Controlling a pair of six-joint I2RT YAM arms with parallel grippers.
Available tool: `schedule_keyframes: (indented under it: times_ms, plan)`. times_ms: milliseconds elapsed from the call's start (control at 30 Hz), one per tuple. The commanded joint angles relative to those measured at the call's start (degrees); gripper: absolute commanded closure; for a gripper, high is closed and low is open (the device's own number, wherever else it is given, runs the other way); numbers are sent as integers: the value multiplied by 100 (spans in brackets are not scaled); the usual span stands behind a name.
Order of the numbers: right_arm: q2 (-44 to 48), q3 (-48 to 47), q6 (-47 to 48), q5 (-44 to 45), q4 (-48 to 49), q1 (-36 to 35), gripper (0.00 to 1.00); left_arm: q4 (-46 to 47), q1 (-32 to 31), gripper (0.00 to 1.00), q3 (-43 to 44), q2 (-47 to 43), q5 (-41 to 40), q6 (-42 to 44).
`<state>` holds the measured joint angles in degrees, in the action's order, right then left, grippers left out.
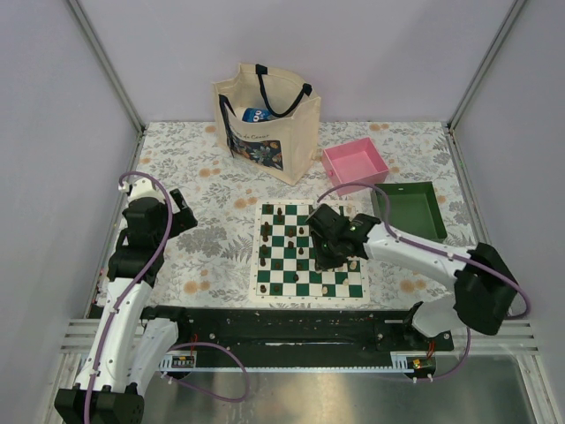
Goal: Set up the chess pieces on the board
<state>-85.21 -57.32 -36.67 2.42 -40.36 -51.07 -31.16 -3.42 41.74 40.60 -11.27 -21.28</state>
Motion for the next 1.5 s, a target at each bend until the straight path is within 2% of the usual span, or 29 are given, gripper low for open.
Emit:
schedule_keyframes:
  times_ms: [0,133,233,433,1067,1467]
  plan:
    - [882,317,-437,451,-156,-26,76,242,43,1,115,-34,63,-26]
    - [1383,502,-692,962,-568,70,76,233,61,1,107,-43,72,-26]
    - [1629,809,-912,1015,-868,316,77,233,61,1,107,-35,90,-26]
    - [2210,1372,-992,954,-851,835,77,242,61,1,115,-35,98,-34]
    - [1464,1698,-763,708,-7,1081,76,250,61,1,98,-35,98,-26]
    - [1489,1689,-754,690,-130,1125,75,250,61,1,89,-35,90,-26]
